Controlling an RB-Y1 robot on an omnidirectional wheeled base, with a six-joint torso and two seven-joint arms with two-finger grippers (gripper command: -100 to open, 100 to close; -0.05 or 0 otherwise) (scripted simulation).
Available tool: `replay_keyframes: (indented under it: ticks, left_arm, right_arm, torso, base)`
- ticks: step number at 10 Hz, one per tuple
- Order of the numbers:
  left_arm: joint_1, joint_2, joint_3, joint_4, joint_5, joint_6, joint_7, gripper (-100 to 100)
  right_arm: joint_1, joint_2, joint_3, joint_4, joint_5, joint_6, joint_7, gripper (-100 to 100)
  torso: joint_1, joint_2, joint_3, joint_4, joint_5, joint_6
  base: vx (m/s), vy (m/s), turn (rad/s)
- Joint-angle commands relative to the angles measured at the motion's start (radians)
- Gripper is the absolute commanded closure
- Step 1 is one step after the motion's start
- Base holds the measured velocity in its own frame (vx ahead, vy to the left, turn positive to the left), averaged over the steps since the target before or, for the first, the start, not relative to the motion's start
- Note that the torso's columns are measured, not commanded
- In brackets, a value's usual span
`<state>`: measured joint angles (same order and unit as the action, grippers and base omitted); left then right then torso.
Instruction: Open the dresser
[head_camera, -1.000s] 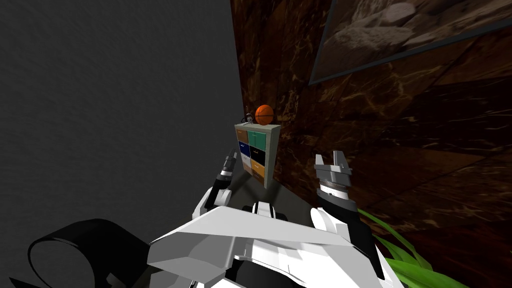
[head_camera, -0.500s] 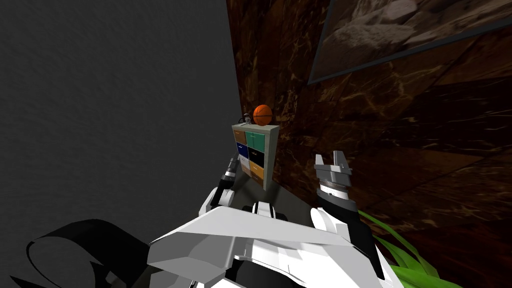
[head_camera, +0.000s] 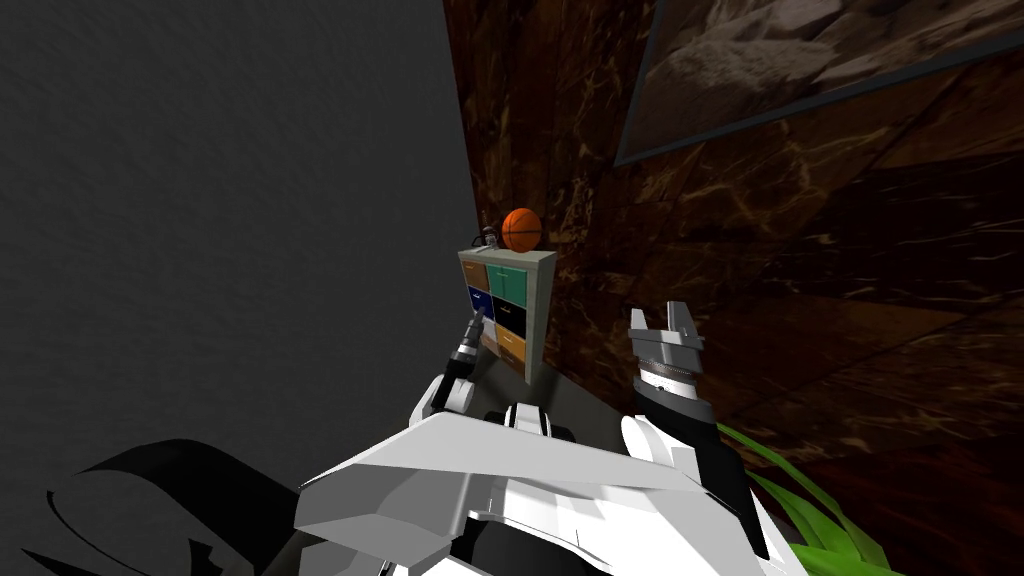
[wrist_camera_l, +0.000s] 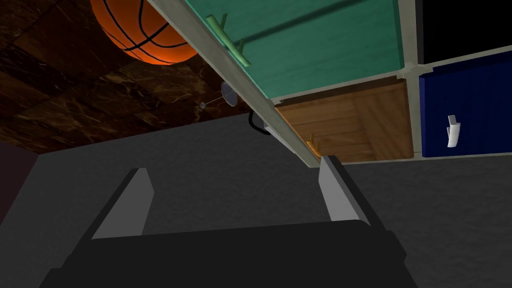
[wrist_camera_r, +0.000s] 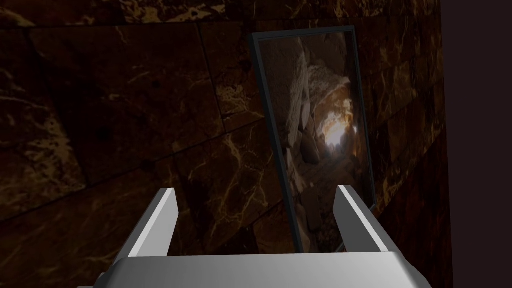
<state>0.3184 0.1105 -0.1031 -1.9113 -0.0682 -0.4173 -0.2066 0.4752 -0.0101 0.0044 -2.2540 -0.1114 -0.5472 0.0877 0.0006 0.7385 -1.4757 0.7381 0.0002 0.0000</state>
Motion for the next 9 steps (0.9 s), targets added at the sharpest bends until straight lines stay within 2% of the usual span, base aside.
replay_keyframes:
  ticks: [1, 9]
  left_arm:
    - [-0.020, -0.002, -0.011, 0.058, -0.012, 0.001, -0.004, -100]
    - [-0.084, 0.020, -0.052, 0.255, -0.054, 0.010, -0.020, -100]
  right_arm:
    - [0.000, 0.000, 0.000, 0.000, 0.000, 0.000, 0.000, 0]
    - [0.000, 0.000, 0.000, 0.000, 0.000, 0.000, 0.000, 0]
  torso:
    - [0.000, 0.000, 0.000, 0.000, 0.000, 0.000]
    - [-0.001, -0.001, -0.001, 0.000, 0.000, 0.000]
  base:
    - [0.066, 0.015, -0.057]
    - [0.072, 0.017, -0.068]
